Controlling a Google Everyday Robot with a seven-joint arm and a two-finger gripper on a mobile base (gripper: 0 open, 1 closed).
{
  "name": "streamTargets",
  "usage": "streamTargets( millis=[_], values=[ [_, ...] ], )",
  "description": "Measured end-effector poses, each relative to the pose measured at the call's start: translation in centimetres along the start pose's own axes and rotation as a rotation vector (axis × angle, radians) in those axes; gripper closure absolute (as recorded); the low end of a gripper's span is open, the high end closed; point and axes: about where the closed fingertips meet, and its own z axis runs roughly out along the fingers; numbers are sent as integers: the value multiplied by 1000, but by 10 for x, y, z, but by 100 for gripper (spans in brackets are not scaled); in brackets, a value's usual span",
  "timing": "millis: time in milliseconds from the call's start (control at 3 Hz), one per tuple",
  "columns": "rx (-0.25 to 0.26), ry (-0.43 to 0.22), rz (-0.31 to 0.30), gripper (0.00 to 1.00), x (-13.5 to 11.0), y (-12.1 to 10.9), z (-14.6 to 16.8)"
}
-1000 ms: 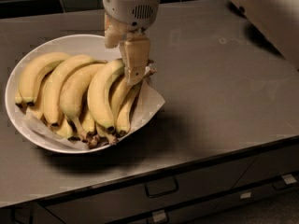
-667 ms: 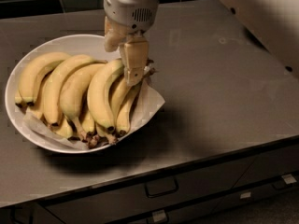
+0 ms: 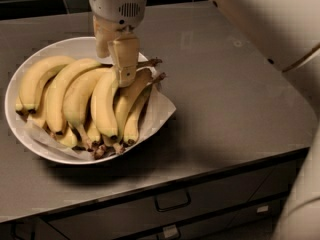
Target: Pick banana from white bowl
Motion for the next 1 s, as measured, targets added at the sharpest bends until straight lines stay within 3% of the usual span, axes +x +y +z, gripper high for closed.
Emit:
streamTargets(
  millis=[333, 1000],
  values=[
    [4, -4, -9, 53, -8, -7, -1],
    [-10, -11, 2, 57, -5, -4, 0]
  ],
)
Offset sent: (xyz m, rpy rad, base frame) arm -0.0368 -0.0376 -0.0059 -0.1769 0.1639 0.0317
